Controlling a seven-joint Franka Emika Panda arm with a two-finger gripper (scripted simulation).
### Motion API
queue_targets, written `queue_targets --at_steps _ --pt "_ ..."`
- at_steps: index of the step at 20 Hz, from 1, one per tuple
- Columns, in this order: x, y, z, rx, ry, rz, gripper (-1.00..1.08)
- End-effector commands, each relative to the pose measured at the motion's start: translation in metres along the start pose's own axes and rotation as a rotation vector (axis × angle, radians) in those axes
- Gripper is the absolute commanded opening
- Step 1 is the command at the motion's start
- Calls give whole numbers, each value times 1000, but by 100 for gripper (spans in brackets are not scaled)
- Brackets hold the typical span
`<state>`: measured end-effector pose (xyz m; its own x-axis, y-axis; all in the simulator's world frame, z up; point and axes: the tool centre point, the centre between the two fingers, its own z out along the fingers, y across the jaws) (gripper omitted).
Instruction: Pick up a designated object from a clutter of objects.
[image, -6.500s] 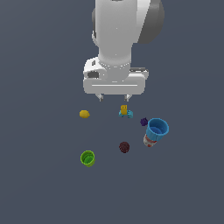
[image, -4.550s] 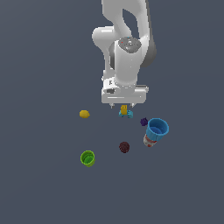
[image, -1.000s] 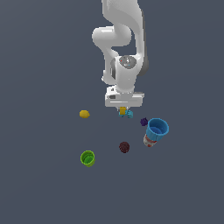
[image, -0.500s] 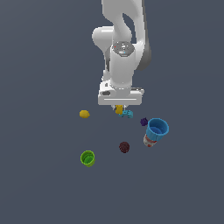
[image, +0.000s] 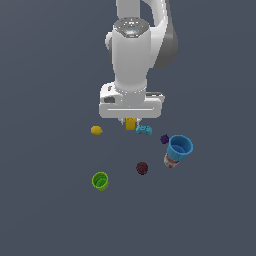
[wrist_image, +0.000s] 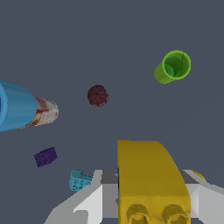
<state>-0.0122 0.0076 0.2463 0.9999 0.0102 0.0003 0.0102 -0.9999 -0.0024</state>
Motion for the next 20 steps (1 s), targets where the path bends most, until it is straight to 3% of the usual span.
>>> queue_targets --at_steps 1,20 --pt "13 6 -17 -1 0 0 -100" --pt "96 44 -119 -2 0 0 -100"
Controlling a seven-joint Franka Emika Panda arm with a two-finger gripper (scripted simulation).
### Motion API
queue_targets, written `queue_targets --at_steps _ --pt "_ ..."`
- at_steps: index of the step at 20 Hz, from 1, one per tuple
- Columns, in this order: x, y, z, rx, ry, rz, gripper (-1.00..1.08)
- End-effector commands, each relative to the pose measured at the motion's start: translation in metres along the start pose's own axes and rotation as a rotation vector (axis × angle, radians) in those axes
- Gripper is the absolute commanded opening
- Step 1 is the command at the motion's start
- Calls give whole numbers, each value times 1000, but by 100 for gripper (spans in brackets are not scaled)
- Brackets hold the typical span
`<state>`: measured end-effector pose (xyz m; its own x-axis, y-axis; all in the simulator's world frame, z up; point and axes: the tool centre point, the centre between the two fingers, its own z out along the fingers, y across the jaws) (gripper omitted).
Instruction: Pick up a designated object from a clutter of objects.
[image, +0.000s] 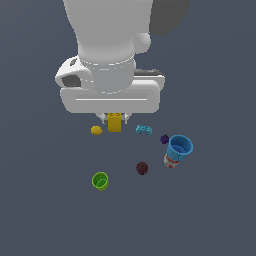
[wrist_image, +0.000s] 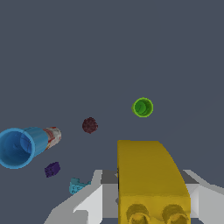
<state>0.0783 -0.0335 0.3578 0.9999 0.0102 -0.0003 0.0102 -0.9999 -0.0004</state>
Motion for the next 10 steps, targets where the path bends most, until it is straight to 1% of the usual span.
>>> queue_targets --at_steps 1,10 --pt "9 4 -11 0 0 0 -100" --pt "38 16 -44 0 0 0 -100"
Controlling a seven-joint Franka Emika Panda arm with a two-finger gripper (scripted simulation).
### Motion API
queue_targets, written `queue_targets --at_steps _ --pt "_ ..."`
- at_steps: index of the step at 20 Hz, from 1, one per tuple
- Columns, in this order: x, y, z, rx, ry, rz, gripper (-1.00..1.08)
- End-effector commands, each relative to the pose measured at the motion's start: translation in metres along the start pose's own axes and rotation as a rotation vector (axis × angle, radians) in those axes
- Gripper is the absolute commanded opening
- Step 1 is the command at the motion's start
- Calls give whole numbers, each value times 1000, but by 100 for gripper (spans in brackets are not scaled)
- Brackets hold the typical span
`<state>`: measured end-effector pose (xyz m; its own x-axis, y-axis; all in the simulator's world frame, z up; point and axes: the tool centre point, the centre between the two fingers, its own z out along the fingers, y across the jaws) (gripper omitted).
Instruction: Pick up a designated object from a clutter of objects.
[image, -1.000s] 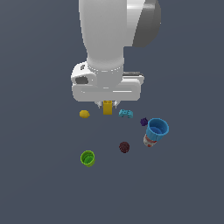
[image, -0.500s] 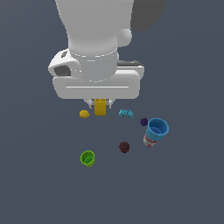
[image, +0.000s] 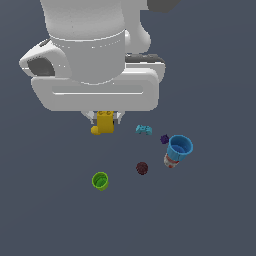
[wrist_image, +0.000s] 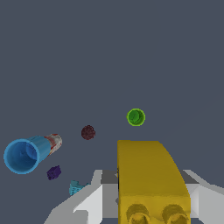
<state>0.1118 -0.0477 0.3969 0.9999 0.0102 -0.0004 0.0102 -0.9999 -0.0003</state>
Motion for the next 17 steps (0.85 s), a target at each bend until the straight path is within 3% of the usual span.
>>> queue_targets --at_steps 1,17 --pt "6 3 -8 0 0 0 -100" --pt "23 9 -25 0 0 0 -100"
